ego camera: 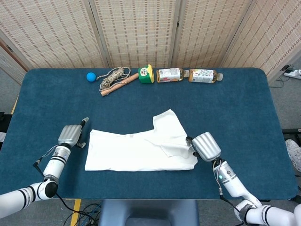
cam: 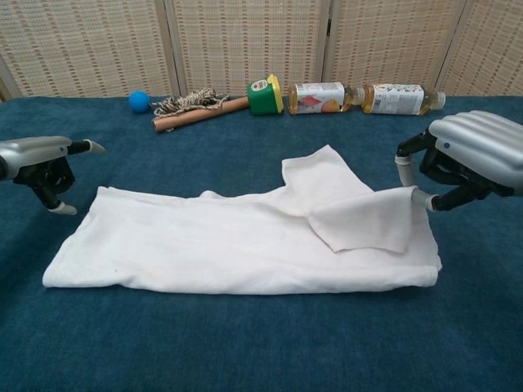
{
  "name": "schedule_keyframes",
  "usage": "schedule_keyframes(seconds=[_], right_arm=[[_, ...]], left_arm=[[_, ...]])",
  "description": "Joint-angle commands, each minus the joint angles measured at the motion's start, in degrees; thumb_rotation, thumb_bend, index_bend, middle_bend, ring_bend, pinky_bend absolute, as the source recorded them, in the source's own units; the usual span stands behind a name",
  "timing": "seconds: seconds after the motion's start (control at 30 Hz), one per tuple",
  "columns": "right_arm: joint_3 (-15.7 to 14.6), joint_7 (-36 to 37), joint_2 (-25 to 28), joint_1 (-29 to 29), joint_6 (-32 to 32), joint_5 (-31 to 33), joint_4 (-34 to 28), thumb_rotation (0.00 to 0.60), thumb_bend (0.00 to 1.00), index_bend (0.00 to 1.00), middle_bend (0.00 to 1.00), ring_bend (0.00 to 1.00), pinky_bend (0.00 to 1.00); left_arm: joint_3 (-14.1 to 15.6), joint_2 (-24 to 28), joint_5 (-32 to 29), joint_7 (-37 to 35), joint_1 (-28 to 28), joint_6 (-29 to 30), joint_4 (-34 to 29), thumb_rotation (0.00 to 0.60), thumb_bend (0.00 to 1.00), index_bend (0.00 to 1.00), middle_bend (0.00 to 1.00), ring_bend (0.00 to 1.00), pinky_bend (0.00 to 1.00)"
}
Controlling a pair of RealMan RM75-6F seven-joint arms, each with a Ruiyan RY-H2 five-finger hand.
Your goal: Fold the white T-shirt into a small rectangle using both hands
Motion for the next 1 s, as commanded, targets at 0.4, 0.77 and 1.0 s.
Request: schedule_keyframes(seconds=[0.4, 0.77, 1.0], right_arm=[[0.99, 1.01, -0.93, 0.99, 0.95, 0.51, 1.02, 0.600, 0.60, 0.85, 0.97, 0.96, 1.00], [2.80, 4.17, -3.82, 3.68, 2.71, -0.68, 6.01, 0.600, 0.60, 0.85, 0.97, 0.96, 1.00], [4.54, 4.68, -7.02, 5.78, 1.70, 1.03, 11.57, 0.600, 0.60, 0.85, 0.97, 0.96, 1.00]], left_arm=[[-3.26, -3.12, 2.77, -1.08, 1.44, 6.51, 2.24, 0.600, 0.28, 0.00, 0.79, 0.73, 0.94], [-3.35, 0.09, 4.87, -2.13, 4.94, 9.82, -2.41, 0.600, 0.28, 0.00, 0.78, 0.72, 0.94], [-3.40, 2.17, 5.96, -3.02, 6.82, 11.16, -4.88, 0.600, 0.28, 0.00, 0.78, 0.71, 0.94]])
